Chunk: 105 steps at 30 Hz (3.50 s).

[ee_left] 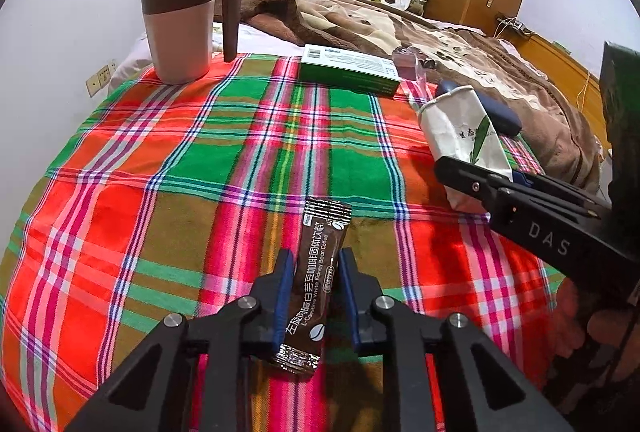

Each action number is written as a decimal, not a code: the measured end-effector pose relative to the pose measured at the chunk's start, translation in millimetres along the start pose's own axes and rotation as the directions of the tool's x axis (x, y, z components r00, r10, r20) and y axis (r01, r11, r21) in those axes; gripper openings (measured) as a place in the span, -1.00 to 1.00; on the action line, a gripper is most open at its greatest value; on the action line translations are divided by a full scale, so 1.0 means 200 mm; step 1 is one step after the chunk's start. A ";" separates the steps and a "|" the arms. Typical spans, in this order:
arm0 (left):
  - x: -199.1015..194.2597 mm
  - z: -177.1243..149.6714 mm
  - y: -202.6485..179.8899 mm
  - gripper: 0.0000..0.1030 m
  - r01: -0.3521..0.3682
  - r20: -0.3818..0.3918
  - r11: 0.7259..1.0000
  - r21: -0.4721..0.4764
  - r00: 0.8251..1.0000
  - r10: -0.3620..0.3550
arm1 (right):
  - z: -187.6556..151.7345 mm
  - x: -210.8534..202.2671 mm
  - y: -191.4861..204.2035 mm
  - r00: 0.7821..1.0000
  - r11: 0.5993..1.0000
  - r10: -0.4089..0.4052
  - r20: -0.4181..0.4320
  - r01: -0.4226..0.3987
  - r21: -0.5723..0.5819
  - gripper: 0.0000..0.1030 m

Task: Collect trash
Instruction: 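Grasp the brown snack wrapper with the left tool while the right tool grasps the white paper bag, then carry the brown wrapper and white paper bag over the bin with both tools, then open both tools to drop the wrapper and paper bag into the bin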

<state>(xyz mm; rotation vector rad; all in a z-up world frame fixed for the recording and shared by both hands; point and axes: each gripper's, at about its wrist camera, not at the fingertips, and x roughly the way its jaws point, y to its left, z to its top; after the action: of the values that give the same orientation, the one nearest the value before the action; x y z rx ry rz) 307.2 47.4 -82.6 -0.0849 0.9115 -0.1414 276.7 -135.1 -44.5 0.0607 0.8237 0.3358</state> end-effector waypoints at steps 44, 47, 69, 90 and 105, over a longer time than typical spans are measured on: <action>-0.46 -0.21 -0.85 -0.55 0.192 0.047 0.952 0.239 0.977 -0.209 | -0.42 -0.77 -0.45 0.983 0.971 -0.147 0.109 0.123 0.205 -0.36; -0.47 -0.23 -0.95 -0.55 0.216 0.039 0.940 0.265 0.971 -0.235 | -0.45 -0.81 -0.50 0.980 0.966 -0.168 0.109 0.141 0.219 -0.36; -0.39 -0.42 -1.56 -0.55 0.357 -0.083 0.840 0.408 0.931 -0.356 | -0.76 -1.06 -0.88 0.933 0.890 -0.361 0.014 0.340 0.304 -0.35; -0.37 -0.57 -1.68 -0.54 0.337 -0.121 0.827 0.449 0.940 -0.318 | -0.89 -1.11 -0.96 0.905 0.860 -0.423 -0.052 0.418 0.293 0.07; -0.46 -0.60 -1.62 -0.02 0.314 -0.062 0.832 0.458 0.944 -0.323 | -0.92 -1.16 -0.91 0.900 0.846 -0.436 -0.021 0.417 0.332 0.12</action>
<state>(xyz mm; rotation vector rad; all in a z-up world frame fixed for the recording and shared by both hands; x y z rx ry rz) 128.3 -260.1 -39.9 0.2092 0.8184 -0.6681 45.9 -394.7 -38.3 0.1948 0.8070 -0.2301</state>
